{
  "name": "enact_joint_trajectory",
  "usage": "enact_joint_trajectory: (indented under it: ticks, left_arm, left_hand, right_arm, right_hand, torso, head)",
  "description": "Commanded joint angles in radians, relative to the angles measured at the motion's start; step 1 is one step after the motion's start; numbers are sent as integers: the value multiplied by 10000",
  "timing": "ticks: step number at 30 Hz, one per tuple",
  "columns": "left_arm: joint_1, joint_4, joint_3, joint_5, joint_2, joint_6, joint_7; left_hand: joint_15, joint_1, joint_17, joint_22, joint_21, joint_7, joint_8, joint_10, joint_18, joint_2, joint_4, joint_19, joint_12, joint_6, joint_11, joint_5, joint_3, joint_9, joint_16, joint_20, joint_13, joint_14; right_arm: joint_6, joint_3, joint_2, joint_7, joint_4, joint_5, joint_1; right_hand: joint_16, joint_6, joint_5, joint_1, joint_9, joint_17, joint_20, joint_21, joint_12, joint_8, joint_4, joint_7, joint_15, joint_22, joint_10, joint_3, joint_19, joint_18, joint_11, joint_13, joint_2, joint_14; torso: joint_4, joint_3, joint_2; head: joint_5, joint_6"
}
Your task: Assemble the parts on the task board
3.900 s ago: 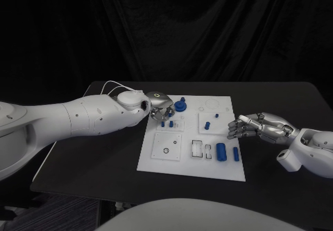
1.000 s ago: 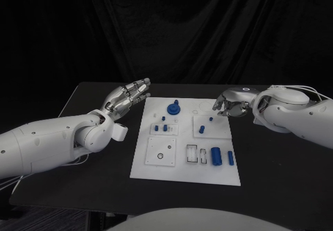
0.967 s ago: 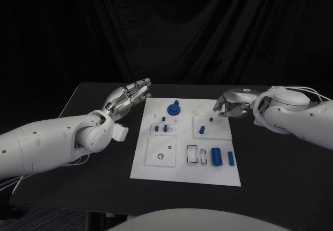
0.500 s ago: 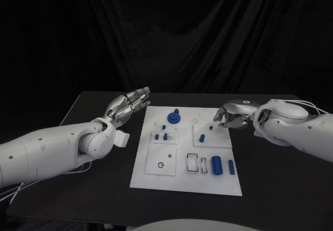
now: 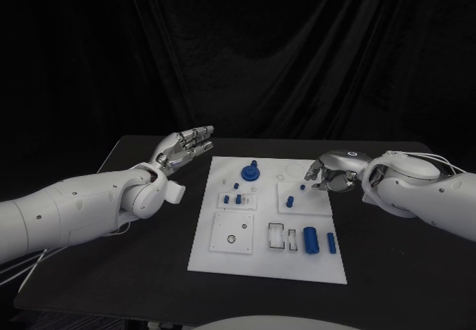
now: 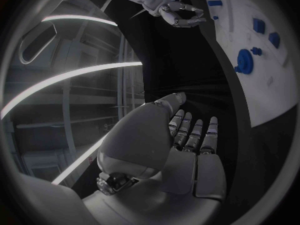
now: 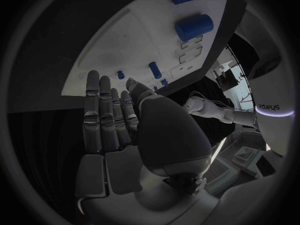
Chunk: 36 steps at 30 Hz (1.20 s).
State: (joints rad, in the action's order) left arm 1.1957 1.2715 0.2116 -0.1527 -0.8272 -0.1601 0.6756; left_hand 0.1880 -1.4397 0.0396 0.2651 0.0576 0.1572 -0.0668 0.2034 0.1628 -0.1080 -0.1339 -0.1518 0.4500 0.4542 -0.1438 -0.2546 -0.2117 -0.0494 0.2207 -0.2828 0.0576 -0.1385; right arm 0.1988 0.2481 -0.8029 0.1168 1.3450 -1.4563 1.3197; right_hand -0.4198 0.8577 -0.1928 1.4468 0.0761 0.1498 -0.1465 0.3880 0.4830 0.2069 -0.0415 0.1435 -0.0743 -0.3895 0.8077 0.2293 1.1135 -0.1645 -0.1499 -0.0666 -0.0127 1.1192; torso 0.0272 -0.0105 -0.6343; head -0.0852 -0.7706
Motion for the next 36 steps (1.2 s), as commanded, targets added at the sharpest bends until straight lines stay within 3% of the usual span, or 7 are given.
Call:
enact_joint_trajectory:
  ticks: [1,4,8,12,16,23,36]
  left_arm:
    - [18,3,-10,228,58,184,671]
    - [19,233,-11,1565,20,1031,712]
    - [22,689,-11,2518,-146,1888,671]
    - [36,1546,-12,3526,-510,2798,646]
    - [48,2367,-11,3762,-954,3315,755]
    - [51,3119,-9,3455,-1596,3503,955]
    - [49,4224,-8,3255,-2357,3606,1371]
  left_hand:
    - [119,934,-9,-64,5,337,-11,77,-36,-105,-1211,15,-2,-63,-199,173,684,12,-8,-51,-26,22]
    - [172,2694,-77,-551,-181,423,184,-409,-157,-841,-1614,405,-867,-695,-291,427,2248,64,-496,2,-99,474]
    - [93,3237,-132,-735,-236,428,233,-717,-75,-1203,-1590,557,-1325,-1069,-280,1546,3267,89,-838,-13,-144,741]
    - [63,3356,-200,-1013,-292,212,308,-1028,-86,-1176,-1556,770,-1856,-1728,-94,1982,4132,147,-1234,63,-207,974]
    - [237,2937,-265,-1372,-344,-190,308,-1324,-192,-777,-750,1038,-2418,-2050,322,1645,4544,159,-1651,-105,-255,1194]
    - [282,3304,-310,-1542,-371,-266,331,-1429,-249,-574,-514,1107,-2723,-2227,237,2072,4978,173,-1882,-81,-286,1285]
    - [197,3381,-316,-1667,-372,-105,211,-1301,-125,-1077,653,1172,-2634,-1950,-200,974,5002,122,-1931,23,-259,1304]
  right_arm:
    - [295,-9,-20,124,-26,263,-56]
    - [370,-9,-24,162,-53,332,-95]
    - [429,-9,2,125,-84,364,-123]
    - [394,-9,26,64,-88,382,-138]
    - [180,-9,55,-91,-75,321,-144]
    - [-106,-9,226,-395,-215,137,-149]
    - [27,-9,539,-498,-589,89,-246]
  right_hand:
    - [49,62,58,-123,8,20,-11,42,-40,-74,-77,24,-35,-14,37,1,-11,55,-12,-9,-18,71]
    - [47,31,65,-175,2,47,-21,44,-45,-102,-129,52,-39,-26,28,-2,-12,55,-14,-12,-29,85]
    - [44,28,85,-201,2,63,-26,44,-46,-109,-151,65,-39,-31,22,-14,-9,52,-13,-14,-55,94]
    - [15,-3,19,-84,-1,131,-9,99,-48,-148,-68,105,8,-84,10,19,59,13,12,-21,-168,174]
    - [-87,-312,-241,60,-59,274,24,300,-85,-358,48,158,82,-257,-23,85,220,-38,41,-16,-314,407]
    - [-542,-490,-636,67,-31,644,90,899,-191,-481,139,157,188,-789,-245,132,435,-71,75,-24,-386,867]
    - [-1536,-438,-757,-12,4,1383,138,1888,-196,-513,222,211,285,-1823,-234,415,305,-103,139,-35,-516,876]
  torso:
    - [-12,-24,147]
    - [-5,-43,232]
    - [-46,-110,349]
    - [-49,-119,423]
    - [-74,-135,465]
    - [-79,-154,499]
    - [-41,-137,323]
  head:
    - [15,-82]
    - [-7,-174]
    - [-56,-428]
    - [-58,-666]
    - [-14,-842]
    - [18,-1020]
    - [155,-1020]
